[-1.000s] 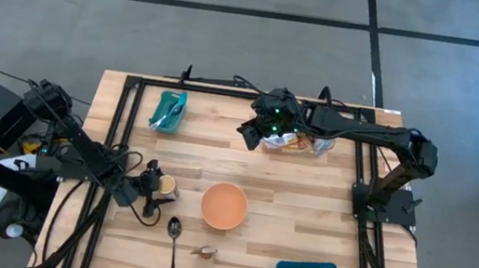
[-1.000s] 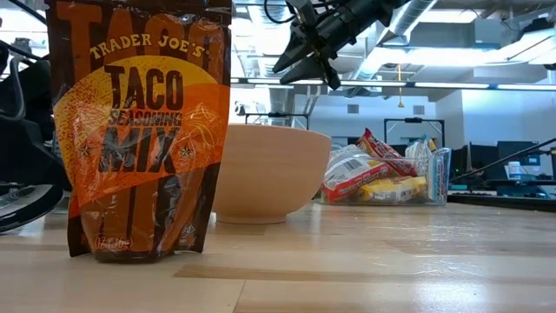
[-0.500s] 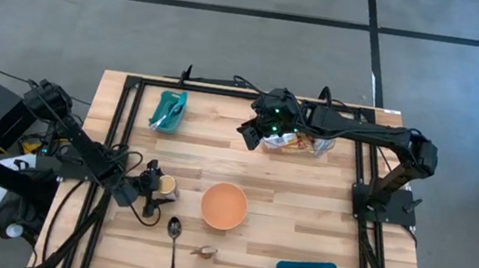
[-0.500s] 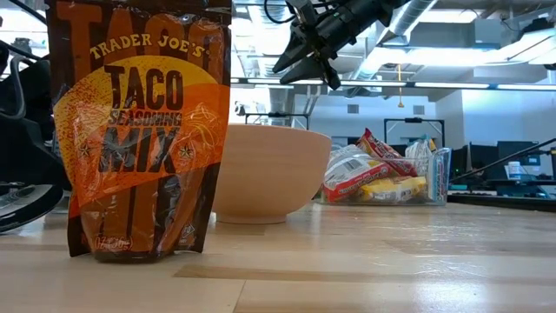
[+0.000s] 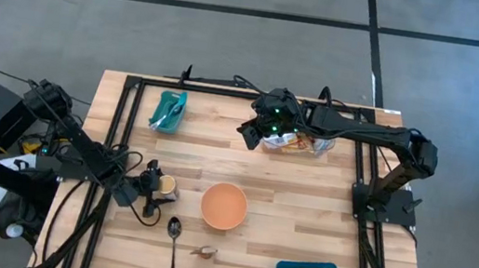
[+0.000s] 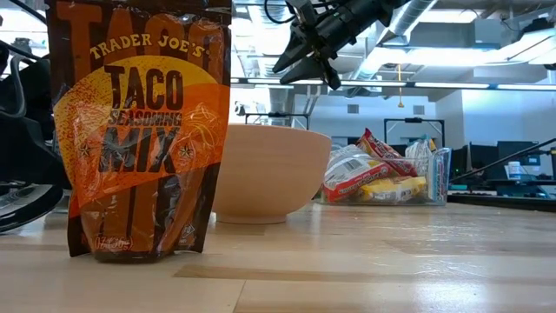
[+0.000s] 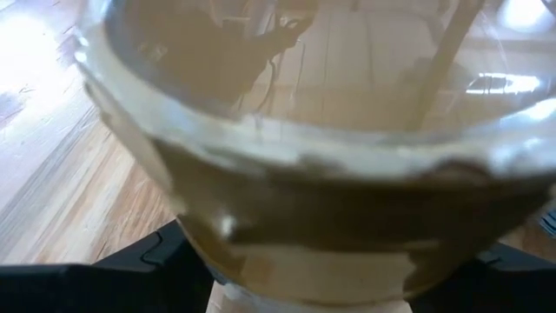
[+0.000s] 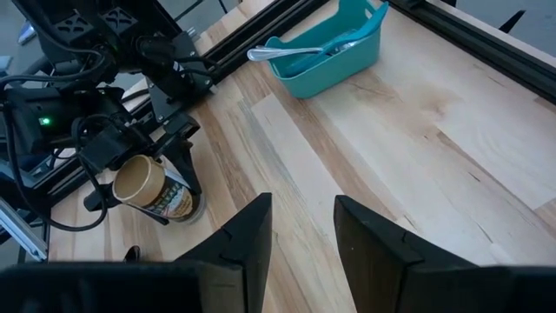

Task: Pick & Place Food Item
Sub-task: Put the golden seasoning bottle into the dark blue bin

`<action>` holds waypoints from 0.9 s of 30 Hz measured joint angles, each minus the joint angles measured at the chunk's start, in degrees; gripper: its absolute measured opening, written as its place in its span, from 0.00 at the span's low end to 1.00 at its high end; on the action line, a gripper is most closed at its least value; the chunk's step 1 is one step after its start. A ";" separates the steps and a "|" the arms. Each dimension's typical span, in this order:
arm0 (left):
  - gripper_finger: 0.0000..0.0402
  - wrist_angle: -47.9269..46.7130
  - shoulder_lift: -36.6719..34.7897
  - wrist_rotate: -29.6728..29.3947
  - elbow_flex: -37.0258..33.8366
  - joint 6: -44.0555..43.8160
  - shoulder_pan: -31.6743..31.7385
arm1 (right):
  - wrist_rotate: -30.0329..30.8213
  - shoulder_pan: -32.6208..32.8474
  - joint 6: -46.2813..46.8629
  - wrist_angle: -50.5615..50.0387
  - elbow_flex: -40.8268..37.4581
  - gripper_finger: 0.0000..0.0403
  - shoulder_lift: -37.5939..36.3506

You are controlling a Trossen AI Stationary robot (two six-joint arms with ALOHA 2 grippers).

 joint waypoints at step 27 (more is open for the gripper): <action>0.69 31.07 -0.22 -3.39 1.01 11.40 0.00 | -0.16 0.00 0.15 0.01 0.01 0.30 -0.02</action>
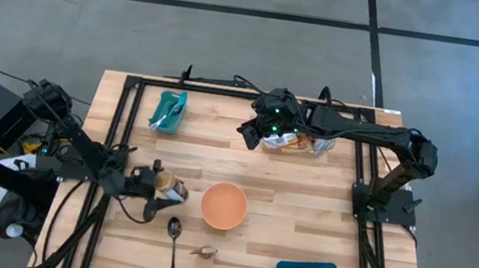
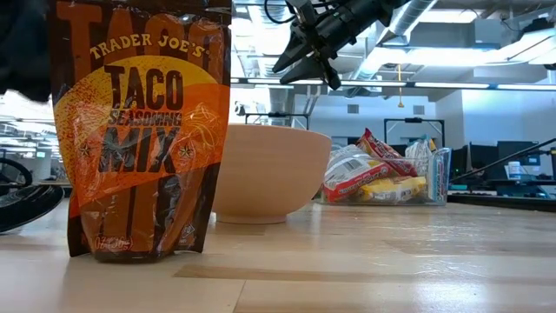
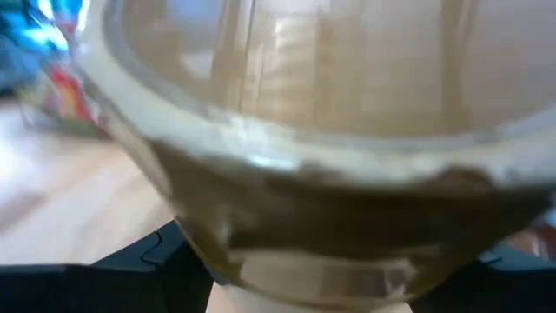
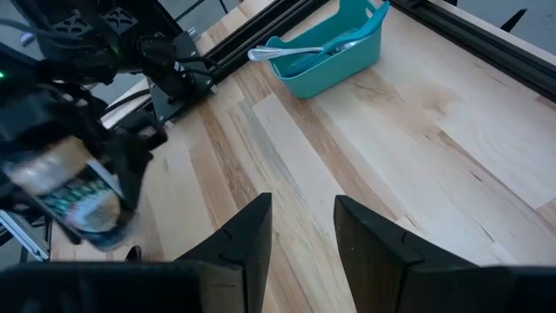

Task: Pick & Place Food Item
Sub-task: Put the golden seasoning bottle into the dark blue bin

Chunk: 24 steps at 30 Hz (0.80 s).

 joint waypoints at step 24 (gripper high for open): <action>0.69 -15.12 0.00 21.04 18.95 2.62 19.25 | -0.07 -0.07 0.00 -0.56 0.02 0.30 -0.64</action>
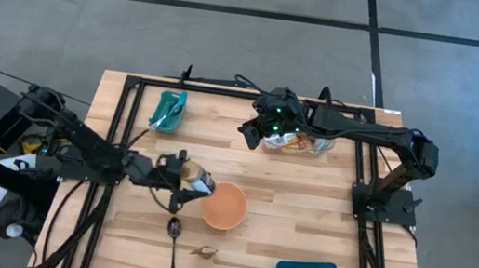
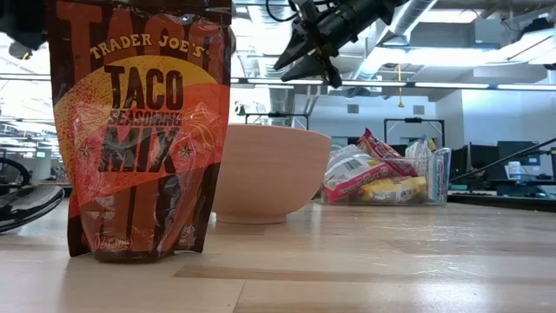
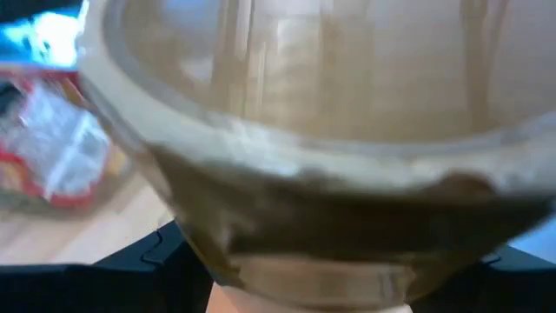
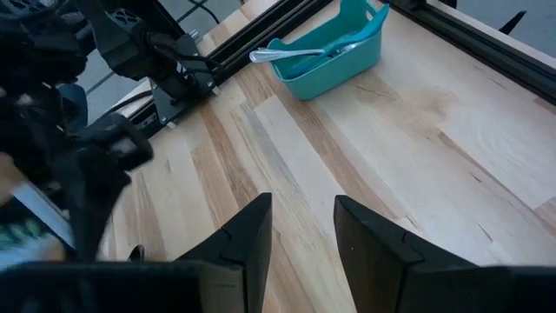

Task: Pick & Place Food Item
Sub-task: Put the golden seasoning bottle into the dark blue bin

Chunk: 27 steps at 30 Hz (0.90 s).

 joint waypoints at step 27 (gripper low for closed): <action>0.69 -21.00 0.00 25.65 9.41 -5.00 15.94 | 9.09 11.78 -3.57 -6.78 0.01 0.14 -7.90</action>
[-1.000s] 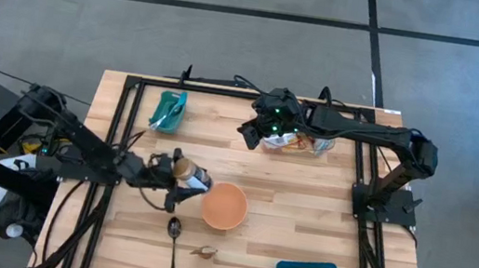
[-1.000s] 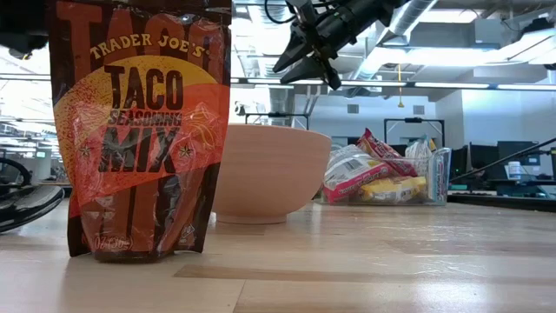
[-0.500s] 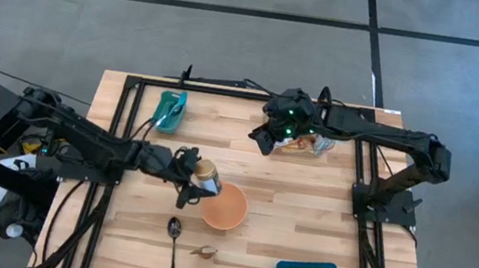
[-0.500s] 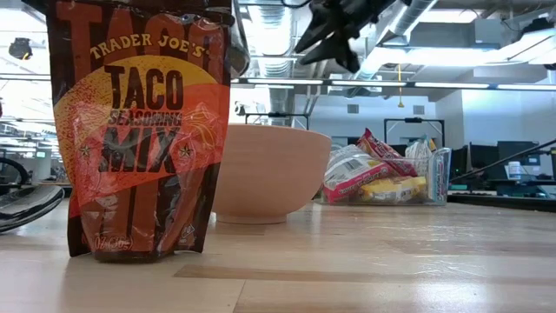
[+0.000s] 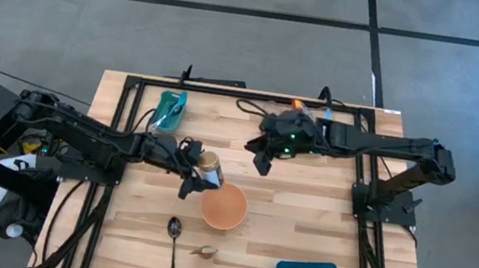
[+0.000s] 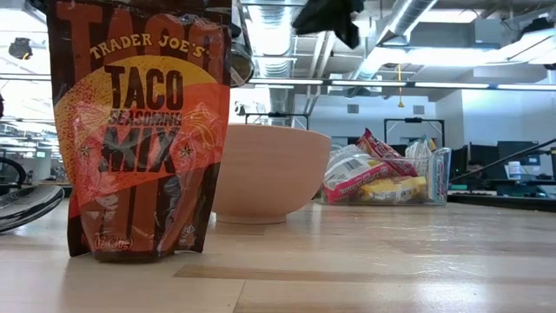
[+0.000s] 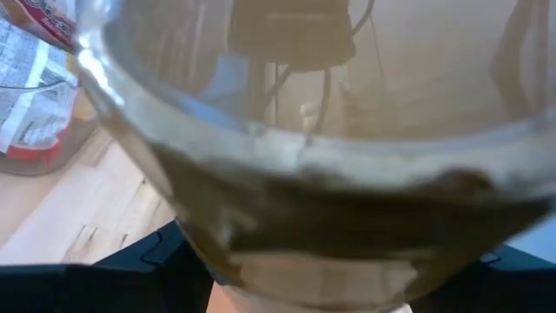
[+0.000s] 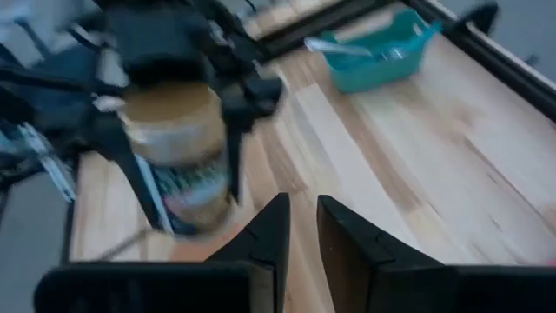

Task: Pick & Place Food Item
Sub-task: Put the golden seasoning bottle into the dark blue bin

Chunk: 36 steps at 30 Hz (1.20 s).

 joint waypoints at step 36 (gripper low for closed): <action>0.69 -0.96 0.19 4.93 3.03 -1.13 0.48 | -5.41 5.04 -4.34 10.35 -0.03 0.85 0.30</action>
